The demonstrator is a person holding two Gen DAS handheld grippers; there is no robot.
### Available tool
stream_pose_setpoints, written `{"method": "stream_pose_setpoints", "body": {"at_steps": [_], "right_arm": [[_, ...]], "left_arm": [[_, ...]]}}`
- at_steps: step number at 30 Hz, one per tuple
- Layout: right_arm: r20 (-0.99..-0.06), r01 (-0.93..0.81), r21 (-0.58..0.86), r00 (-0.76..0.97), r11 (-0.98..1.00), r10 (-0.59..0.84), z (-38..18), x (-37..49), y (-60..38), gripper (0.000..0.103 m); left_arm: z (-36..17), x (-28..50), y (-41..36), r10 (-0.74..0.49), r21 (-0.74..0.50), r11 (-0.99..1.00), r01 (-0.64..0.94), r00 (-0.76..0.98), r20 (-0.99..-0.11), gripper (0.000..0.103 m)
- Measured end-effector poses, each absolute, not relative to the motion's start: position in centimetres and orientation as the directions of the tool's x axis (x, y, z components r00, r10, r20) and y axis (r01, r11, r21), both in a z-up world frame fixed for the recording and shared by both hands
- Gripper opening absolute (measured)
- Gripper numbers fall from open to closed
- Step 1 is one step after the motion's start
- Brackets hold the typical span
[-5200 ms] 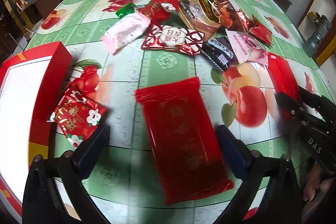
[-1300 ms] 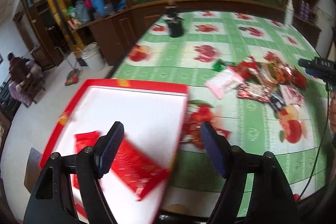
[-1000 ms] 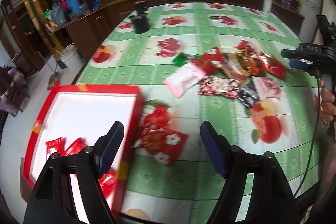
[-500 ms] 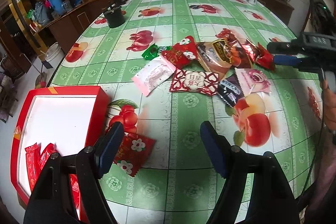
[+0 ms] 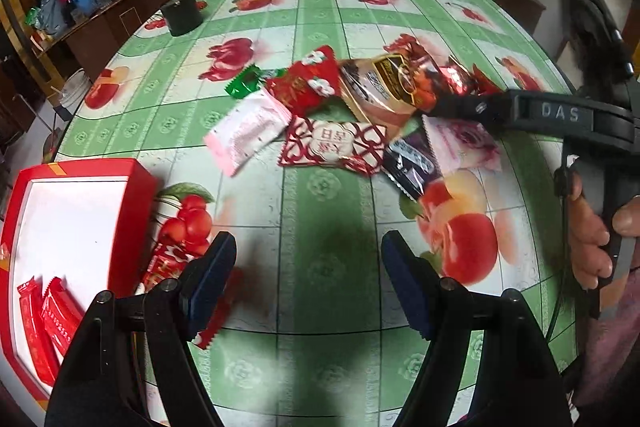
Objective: Organize snacks
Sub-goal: 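Move both tools back over the snack pile, then grasp the dark purple bag with the left tool while the right tool grasps the pink Lotso bag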
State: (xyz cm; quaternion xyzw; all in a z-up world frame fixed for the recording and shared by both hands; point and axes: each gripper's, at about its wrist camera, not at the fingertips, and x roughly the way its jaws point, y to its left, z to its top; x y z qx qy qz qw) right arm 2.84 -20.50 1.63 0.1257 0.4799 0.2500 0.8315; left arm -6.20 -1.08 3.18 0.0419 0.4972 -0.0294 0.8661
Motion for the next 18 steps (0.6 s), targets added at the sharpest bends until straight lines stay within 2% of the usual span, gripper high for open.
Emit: {"method": "stream_pose_setpoints", "body": {"at_steps": [2,5,8,11,18], "right_arm": [[-0.732,-0.342,0.514,0.303,0.786,0.610,1.2,2.9,-19.9,0.047],[-0.698,-0.431,0.597,0.135,0.677,0.703,1.6,2.1,-19.4,0.047],[-0.711,-0.454,0.545,0.197,0.705,0.675,2.8,1.6,-20.3,0.049],[-0.732,-0.461,0.525,0.184,0.715,0.656,2.8,1.0,-20.4,0.049],[-0.772,-0.690,0.346,0.176,0.635,0.611,4.1,-3.3,-16.5,0.051]], "left_arm": [[3.4,-6.4,-1.0,-0.006,0.046,0.995,0.090,0.510,-0.860,0.075],[3.8,-6.6,-0.7,0.006,0.061,0.994,0.088,0.527,-0.850,0.075],[4.0,-6.8,-0.7,0.017,0.084,0.991,0.101,0.535,-0.845,0.075],[4.0,-6.8,-0.6,0.012,0.086,0.990,0.113,0.535,-0.845,0.075],[3.8,-7.6,0.2,-0.004,0.089,0.984,0.155,0.517,-0.856,0.075]]}}
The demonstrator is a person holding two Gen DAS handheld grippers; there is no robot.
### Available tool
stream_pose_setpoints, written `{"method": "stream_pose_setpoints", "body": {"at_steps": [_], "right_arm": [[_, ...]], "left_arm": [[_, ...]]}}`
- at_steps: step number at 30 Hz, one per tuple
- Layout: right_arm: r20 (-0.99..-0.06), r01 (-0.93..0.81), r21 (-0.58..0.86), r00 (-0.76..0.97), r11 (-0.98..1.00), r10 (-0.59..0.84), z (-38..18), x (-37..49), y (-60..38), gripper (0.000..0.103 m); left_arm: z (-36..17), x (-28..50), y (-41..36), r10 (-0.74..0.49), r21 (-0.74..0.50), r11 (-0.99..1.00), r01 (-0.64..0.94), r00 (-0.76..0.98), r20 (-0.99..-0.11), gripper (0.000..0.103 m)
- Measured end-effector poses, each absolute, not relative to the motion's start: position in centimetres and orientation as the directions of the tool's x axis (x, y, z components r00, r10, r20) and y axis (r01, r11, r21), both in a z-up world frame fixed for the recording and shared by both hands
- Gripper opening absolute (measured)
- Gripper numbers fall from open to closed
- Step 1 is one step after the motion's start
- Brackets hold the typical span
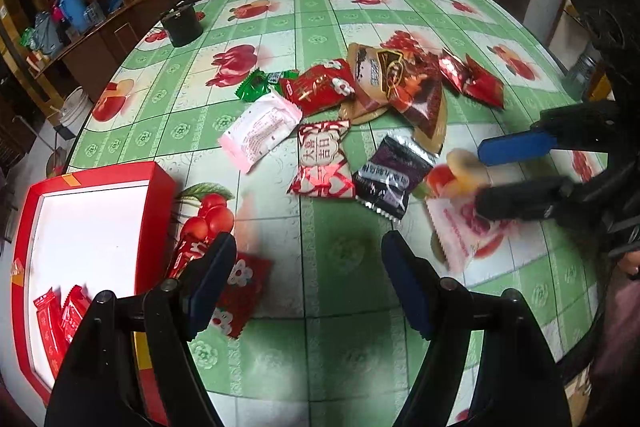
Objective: Organize snacks
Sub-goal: 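Grasp the dark purple bag with the left tool while the right tool grasps the pink Lotso bag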
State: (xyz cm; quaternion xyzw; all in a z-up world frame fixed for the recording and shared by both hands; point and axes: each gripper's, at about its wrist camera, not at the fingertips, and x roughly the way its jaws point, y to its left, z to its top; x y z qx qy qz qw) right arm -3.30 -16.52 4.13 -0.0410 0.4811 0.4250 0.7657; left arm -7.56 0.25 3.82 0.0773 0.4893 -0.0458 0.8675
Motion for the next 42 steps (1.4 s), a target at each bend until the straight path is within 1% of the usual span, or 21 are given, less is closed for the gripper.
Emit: {"method": "stream_pose_setpoints", "body": {"at_steps": [5,6,9,10,16,17,26,33,35,37,38,40,41,42], "right_arm": [[-0.831,-0.765,0.213,0.185,0.607,0.525,3.2,-5.2,-14.2,0.052],[-0.841,-0.774,0.181,0.197,0.606,0.504,2.9,-5.6,-13.9,0.054],[-0.885,-0.772,0.112,0.209,0.625,0.417,1.3,-5.7,-13.3,0.054],[-0.879,-0.771,0.080,0.244,0.631,0.409,1.3,-5.8,-13.4,0.055],[-0.892,-0.732,0.032,0.287,0.681,0.350,1.3,-5.1,-16.2,0.052],[-0.890,-0.713,0.033,0.299,0.701,0.346,1.5,-4.6,-16.9,0.054],[-0.827,-0.525,0.180,0.376,0.832,0.417,4.1,-1.0,-22.7,0.055],[-0.820,-0.354,0.308,0.371,0.883,0.435,3.7,1.9,-25.3,0.055],[-0.821,-0.302,0.349,0.358,0.887,0.445,3.3,2.6,-26.1,0.055],[-0.826,-0.264,0.357,0.360,0.896,0.434,3.0,3.1,-26.7,0.056],[-0.828,-0.254,0.357,0.360,0.899,0.430,2.8,3.2,-26.8,0.057],[-0.828,-0.246,0.361,0.359,0.900,0.430,2.8,3.3,-26.9,0.057],[-0.827,-0.247,0.361,0.360,0.899,0.431,2.8,3.3,-26.9,0.057],[-0.827,-0.249,0.357,0.363,0.900,0.429,2.9,3.3,-26.8,0.057]], "left_arm": [[4.4,-8.5,1.3,-0.020,0.081,0.981,0.175,0.511,-0.859,0.075],[4.5,-8.6,1.6,-0.021,0.079,0.982,0.172,0.511,-0.859,0.075],[4.7,-8.9,2.0,-0.023,0.073,0.983,0.168,0.510,-0.860,0.075],[4.7,-9.0,1.9,-0.027,0.071,0.983,0.172,0.511,-0.859,0.075],[4.9,-9.2,0.7,-0.054,0.067,0.974,0.216,0.508,-0.860,0.075],[5.0,-9.2,0.4,-0.054,0.070,0.972,0.223,0.508,-0.859,0.075],[5.3,-7.2,-4.2,-0.071,0.176,0.896,0.408,0.524,-0.849,0.075],[4.4,-4.1,-6.4,-0.132,0.152,0.824,0.546,0.446,-0.885,0.075],[3.8,-3.7,-6.9,-0.134,0.150,0.810,0.566,0.428,-0.894,0.075],[3.0,-3.1,-6.9,-0.122,0.142,0.812,0.566,0.404,-0.907,0.074],[2.7,-2.8,-6.8,-0.122,0.134,0.816,0.562,0.394,-0.911,0.072],[2.2,-2.6,-6.6,-0.140,0.106,0.818,0.566,0.375,-0.916,0.062],[1.9,-2.5,-6.5,-0.149,0.095,0.818,0.567,0.368,-0.918,0.062],[1.7,-2.5,-6.6,-0.155,0.085,0.818,0.569,0.362,-0.919,0.058]]}}
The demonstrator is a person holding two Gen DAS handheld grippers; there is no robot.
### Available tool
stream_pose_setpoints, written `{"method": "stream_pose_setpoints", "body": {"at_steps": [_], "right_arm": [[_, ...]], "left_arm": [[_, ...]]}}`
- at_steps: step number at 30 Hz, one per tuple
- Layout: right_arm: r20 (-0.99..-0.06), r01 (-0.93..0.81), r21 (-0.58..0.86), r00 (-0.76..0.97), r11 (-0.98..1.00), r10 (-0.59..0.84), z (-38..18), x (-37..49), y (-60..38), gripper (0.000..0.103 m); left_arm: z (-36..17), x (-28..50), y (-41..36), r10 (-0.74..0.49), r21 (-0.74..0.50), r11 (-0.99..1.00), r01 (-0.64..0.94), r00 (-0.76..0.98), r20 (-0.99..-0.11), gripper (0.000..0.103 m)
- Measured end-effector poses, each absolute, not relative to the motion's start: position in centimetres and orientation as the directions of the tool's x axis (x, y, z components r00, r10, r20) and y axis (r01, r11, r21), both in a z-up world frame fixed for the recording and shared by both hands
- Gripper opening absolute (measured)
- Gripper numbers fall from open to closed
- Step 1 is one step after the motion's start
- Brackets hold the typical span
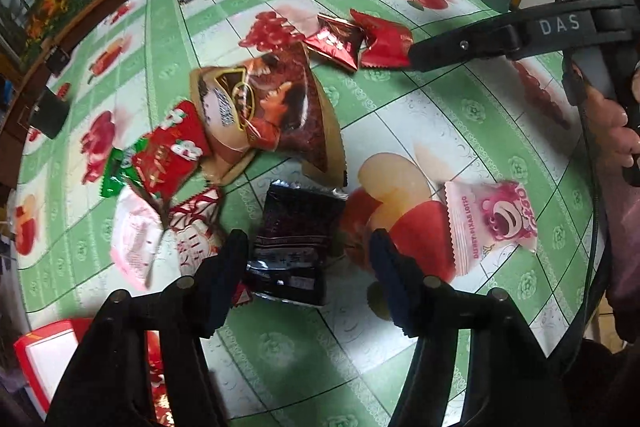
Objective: Organize snacks
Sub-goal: 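Grasp the dark purple bag with the left tool while the right tool grasps the pink Lotso bag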
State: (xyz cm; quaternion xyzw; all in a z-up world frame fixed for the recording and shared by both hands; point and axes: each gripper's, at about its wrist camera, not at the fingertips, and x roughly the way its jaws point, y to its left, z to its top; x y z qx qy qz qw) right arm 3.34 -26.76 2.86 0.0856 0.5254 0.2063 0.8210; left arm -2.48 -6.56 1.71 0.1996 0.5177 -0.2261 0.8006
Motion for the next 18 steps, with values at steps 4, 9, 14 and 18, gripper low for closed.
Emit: {"method": "stream_pose_setpoints", "body": {"at_steps": [4,9,14,18], "right_arm": [[-0.830,-0.249,0.351,0.365,0.903,0.423,2.8,3.3,-26.7,0.057],[-0.830,-0.247,0.350,0.366,0.904,0.421,2.6,3.3,-26.9,0.057],[-0.798,-0.287,0.390,0.367,0.875,0.477,3.2,2.5,-26.9,0.057],[-0.794,-0.385,0.367,0.345,0.847,0.501,3.3,0.0,-25.7,0.057]], "left_arm": [[1.3,-2.7,-6.1,-0.223,0.005,0.822,0.570,0.330,-0.918,0.039],[1.2,-3.6,-5.9,-0.233,-0.008,0.844,0.536,0.353,-0.906,0.038],[1.4,-5.3,-4.9,-0.245,-0.046,0.879,0.475,0.367,-0.897,0.035],[1.7,-6.8,-3.7,-0.257,-0.070,0.896,0.439,0.382,-0.887,0.035]]}}
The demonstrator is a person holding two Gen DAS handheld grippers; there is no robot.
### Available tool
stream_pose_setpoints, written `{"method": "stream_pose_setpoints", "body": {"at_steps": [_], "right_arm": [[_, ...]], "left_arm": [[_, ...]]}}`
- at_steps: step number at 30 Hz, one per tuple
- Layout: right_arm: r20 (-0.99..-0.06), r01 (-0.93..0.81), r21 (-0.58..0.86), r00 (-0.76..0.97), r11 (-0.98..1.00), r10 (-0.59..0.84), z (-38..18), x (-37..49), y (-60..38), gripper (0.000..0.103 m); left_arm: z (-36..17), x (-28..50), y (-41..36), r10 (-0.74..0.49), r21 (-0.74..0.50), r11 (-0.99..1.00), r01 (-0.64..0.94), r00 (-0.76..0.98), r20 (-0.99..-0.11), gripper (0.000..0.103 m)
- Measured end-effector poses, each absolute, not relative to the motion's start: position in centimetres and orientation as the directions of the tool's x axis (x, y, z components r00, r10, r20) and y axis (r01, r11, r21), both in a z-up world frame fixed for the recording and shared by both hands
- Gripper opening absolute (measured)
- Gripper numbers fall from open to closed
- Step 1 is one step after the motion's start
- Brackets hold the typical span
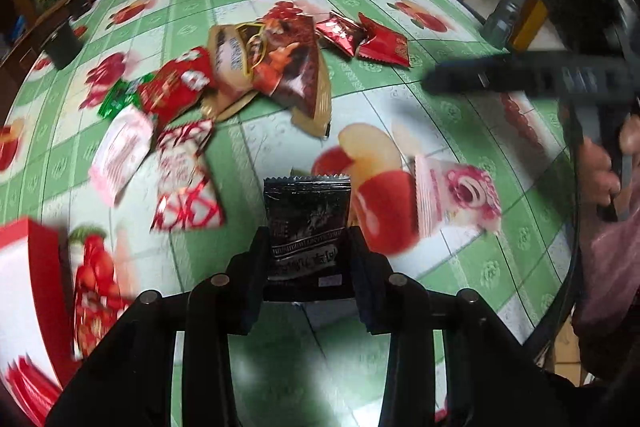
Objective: Organize snacks
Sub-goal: 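Grasp the dark purple bag with the left tool while the right tool grasps the pink Lotso bag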
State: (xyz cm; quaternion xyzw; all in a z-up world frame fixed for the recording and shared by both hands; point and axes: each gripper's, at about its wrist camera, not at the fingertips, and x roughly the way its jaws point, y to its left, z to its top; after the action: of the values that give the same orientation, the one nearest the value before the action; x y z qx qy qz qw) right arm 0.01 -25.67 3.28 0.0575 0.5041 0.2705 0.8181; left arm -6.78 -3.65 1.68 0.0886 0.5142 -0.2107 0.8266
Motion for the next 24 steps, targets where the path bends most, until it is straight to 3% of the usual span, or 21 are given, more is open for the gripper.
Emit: {"method": "stream_pose_setpoints", "body": {"at_steps": [5,9,16,19,21,24], "right_arm": [[-0.814,-0.518,0.260,0.336,0.815,0.474,3.7,-4.7,-23.2,0.060],[-0.852,-0.551,0.109,0.378,0.828,0.363,3.4,-7.1,-21.2,0.062],[-0.887,-0.570,0.051,0.351,0.820,0.300,2.2,-7.6,-19.0,0.060],[-0.902,-0.582,0.044,0.327,0.812,0.283,1.4,-8.1,-18.4,0.054],[-0.896,-0.579,0.013,0.356,0.815,0.267,1.3,-8.6,-18.1,0.041],[-0.892,-0.561,0.043,0.352,0.827,0.285,1.4,-8.9,-18.1,0.038]], "left_arm": [[2.7,-8.6,-2.8,-0.285,-0.091,0.899,0.429,0.416,-0.864,0.035],[3.8,-10.3,-2.4,-0.298,-0.090,0.898,0.431,0.446,-0.844,0.035],[5.4,-12.2,-0.2,-0.323,-0.121,0.907,0.403,0.480,-0.815,0.035],[5.8,-12.8,0.9,-0.328,-0.133,0.912,0.388,0.495,-0.805,0.035],[6.0,-13.0,1.6,-0.331,-0.141,0.915,0.378,0.503,-0.798,0.035],[6.2,-13.4,2.5,-0.337,-0.154,0.918,0.366,0.515,-0.788,0.035]]}}
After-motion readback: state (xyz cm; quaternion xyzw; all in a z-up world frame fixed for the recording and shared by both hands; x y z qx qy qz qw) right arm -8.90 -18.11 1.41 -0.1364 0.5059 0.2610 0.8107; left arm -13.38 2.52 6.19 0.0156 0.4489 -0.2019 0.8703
